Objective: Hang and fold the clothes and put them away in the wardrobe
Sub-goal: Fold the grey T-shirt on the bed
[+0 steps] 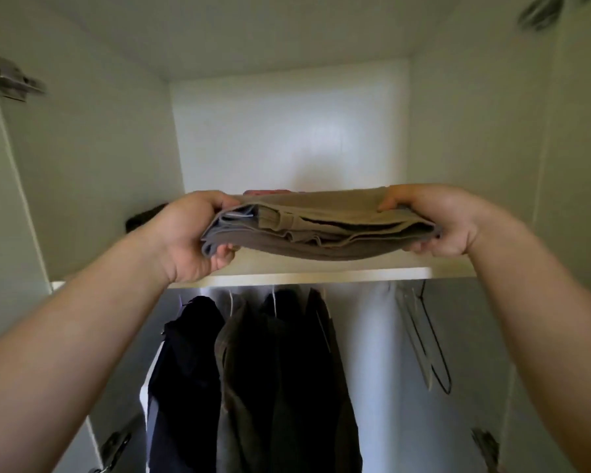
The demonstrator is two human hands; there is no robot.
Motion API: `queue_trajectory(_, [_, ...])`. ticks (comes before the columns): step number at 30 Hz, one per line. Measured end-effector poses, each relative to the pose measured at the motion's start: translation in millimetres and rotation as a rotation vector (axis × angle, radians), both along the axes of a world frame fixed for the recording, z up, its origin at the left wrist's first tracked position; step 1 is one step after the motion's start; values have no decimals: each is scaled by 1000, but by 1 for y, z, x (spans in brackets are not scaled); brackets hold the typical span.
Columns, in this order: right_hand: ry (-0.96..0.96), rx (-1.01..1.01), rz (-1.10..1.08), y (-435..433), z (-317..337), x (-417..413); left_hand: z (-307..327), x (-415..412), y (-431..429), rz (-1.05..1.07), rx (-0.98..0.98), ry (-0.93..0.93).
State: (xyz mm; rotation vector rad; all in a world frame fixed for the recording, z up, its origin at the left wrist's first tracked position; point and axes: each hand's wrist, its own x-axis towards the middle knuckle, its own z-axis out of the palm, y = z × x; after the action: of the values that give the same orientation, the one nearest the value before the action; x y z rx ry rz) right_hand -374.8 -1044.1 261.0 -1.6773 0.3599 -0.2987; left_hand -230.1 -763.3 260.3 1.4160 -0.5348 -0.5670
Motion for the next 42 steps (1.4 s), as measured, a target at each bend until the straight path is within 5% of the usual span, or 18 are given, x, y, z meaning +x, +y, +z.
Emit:
queue_trajectory(4, [133,-68,-136,-33,18,-8,10,18,-57,-43,53,-79])
queue_trajectory(7, [-67,-277,-351,-50,31,-8,19,32,-96,28,17,-246])
queue_trajectory(10, [-320,-514,-618,-69,29,-10,17,55,-137,77,-18,-639])
queue_trajectory(12, [-278,-696,-764,-80,14,-18,-2,61,-152,26,-31,-961])
queue_trajectory(14, [-102,-838,-839,-79,-9,-32,-34,68,-161,-59,170,-1282])
queue_trajectory(18, [211,-890,-861,-59,-65,-47,-72,81,-169,-250,231,-1355])
queue_trajectory(23, [-119,-1354,-662,-23,-73,-25,-62,88,-183,-227,308,-1666])
queue_trajectory(26, [103,-1254,-569,-23,-69,2,-68,80,-196,-234,214,-1537])
queue_trajectory(29, [338,-1194,-754,-38,-72,9,-68,84,-202,-308,228,-1520])
queue_trajectory(37, [326,-1437,-817,-49,-84,11,-71,100,-186,-269,183,-1315])
queue_trajectory(42, [156,-1320,-897,-24,-85,15,-72,99,-171,-226,275,-1292])
